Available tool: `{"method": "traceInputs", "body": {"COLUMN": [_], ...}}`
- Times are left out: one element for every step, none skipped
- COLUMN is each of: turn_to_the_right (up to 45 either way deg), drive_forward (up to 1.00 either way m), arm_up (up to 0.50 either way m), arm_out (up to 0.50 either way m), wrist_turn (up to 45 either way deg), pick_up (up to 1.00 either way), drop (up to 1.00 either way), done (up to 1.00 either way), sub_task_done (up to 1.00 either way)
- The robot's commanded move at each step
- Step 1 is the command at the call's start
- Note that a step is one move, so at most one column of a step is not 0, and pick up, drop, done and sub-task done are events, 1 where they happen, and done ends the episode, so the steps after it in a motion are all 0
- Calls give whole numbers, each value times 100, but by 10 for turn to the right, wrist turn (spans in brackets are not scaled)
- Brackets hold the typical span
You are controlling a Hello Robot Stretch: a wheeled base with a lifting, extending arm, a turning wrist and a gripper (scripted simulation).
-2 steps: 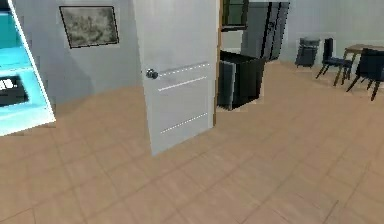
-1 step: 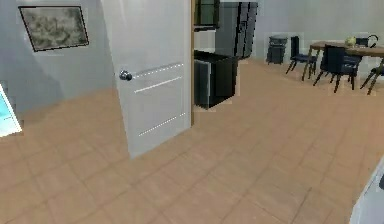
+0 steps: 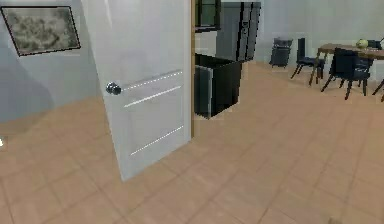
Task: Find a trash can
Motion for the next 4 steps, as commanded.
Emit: {"method": "traceInputs", "body": {"turn_to_the_right": [-180, 0, 450, 30], "drive_forward": [0, 55, 0, 0], "arm_up": [0, 0, 0, 0], "arm_out": [0, 0, 0, 0], "wrist_turn": [0, 0, 0, 0], "pick_up": [0, 0, 0, 0], "drop": [0, 0, 0, 0], "done": [0, 0, 0, 0], "sub_task_done": [0, 0, 0, 0]}}
